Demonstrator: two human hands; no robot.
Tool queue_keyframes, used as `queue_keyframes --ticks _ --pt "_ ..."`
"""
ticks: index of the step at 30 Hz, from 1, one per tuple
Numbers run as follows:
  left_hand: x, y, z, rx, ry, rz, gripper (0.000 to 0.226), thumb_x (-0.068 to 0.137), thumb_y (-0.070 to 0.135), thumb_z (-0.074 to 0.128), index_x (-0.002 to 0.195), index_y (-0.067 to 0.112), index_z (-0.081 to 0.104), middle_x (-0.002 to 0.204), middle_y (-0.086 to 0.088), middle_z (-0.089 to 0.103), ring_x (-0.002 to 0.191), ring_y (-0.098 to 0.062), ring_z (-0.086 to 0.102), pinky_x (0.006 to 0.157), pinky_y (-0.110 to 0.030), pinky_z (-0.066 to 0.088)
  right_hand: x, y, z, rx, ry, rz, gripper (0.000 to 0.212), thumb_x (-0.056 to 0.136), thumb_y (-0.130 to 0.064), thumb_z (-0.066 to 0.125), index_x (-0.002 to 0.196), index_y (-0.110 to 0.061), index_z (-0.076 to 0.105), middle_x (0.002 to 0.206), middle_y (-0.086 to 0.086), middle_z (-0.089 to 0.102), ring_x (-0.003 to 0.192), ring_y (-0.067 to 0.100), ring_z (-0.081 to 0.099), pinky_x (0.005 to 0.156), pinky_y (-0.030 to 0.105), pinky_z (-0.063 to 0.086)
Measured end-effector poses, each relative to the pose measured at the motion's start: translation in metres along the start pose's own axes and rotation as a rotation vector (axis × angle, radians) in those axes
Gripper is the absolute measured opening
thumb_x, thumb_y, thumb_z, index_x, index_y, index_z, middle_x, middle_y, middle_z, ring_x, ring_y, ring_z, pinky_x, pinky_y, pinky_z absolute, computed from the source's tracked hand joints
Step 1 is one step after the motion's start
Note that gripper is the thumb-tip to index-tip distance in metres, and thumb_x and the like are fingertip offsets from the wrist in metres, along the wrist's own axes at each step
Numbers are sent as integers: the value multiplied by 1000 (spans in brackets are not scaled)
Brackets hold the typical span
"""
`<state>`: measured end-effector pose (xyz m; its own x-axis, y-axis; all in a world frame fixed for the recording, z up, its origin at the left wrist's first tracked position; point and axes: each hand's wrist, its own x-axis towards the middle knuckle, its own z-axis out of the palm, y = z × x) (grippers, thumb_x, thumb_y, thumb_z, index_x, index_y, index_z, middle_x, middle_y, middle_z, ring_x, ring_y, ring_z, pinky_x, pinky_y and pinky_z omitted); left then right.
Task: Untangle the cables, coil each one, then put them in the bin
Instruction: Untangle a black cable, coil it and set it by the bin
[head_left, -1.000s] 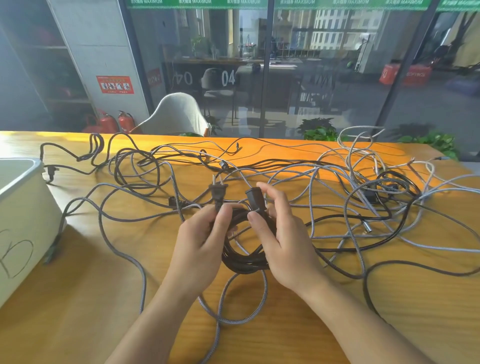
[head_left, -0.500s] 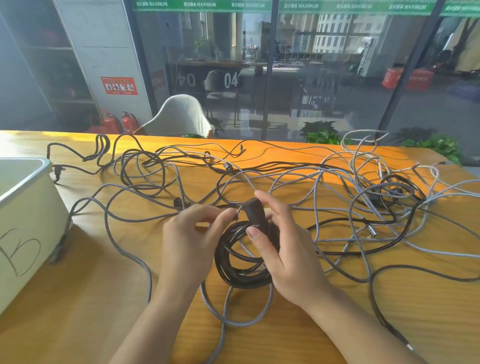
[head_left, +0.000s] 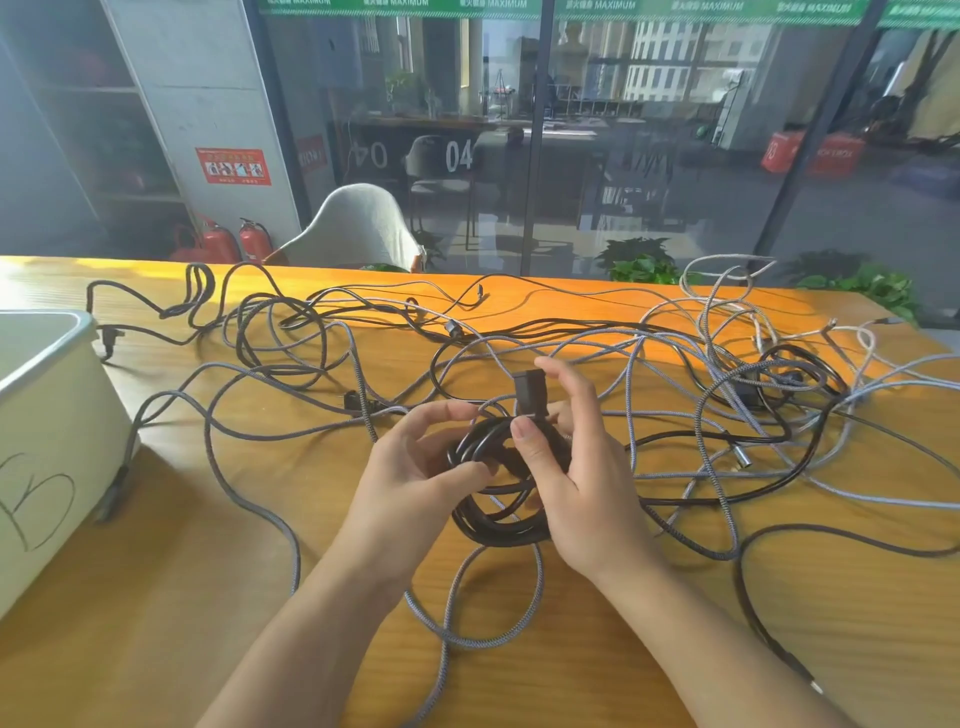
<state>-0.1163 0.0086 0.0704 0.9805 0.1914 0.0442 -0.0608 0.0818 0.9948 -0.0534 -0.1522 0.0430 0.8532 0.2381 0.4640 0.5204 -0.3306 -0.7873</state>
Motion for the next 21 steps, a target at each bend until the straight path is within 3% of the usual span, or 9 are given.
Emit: queue_keyframes --ticks 6,10,12,14,17,19,21 --pt "2 -2 0 28 -45 31 40 91 -12 64 117 19 62 97 -1 77 90 -23 73 78 -31 59 2 -4 -2 264 -53 129 44 99 -42 65 137 -57 46 99 2 73 102 16 73 84 51 61" --pt "4 -3 -7 323 -120 152 46 91 -8 65 121 27 61 105 9 68 92 -18 70 73 -30 59 2 -8 -3 384 -134 219 46 98 -34 68 139 -41 51 106 7 71 95 19 75 63 40 64" --pt "5 -3 -10 480 -140 224 44 92 -2 68 119 32 59 113 12 64 97 -17 68 79 -31 59 3 -7 -6 256 -168 189 40 97 -41 67 135 -43 53 103 -6 70 88 18 76 60 39 63" --pt "5 -6 -11 656 -90 299 39 92 8 74 110 38 58 119 17 59 108 -8 64 91 -22 54 6 -6 -11 57 -215 133 37 98 -51 62 134 -45 52 99 -13 70 82 15 76 67 42 63" --pt "6 -10 -7 809 -21 377 30 91 21 78 100 42 59 118 26 54 111 0 57 93 -19 50 9 -4 -16 -103 -228 107 41 97 -63 53 133 -45 50 105 -14 72 95 8 72 83 40 59" --pt "7 -11 -6 840 -23 384 26 93 24 77 102 43 62 118 28 55 112 2 56 92 -12 46 10 -3 -16 -3 -220 198 38 94 -63 56 129 -48 51 111 -13 72 104 6 70 95 41 57" --pt "7 -12 -6 864 -18 372 25 94 25 76 104 44 63 118 30 55 111 5 55 86 -3 41 11 -5 -16 190 -237 331 32 96 -50 65 126 -47 55 111 -7 75 106 7 71 105 45 52"
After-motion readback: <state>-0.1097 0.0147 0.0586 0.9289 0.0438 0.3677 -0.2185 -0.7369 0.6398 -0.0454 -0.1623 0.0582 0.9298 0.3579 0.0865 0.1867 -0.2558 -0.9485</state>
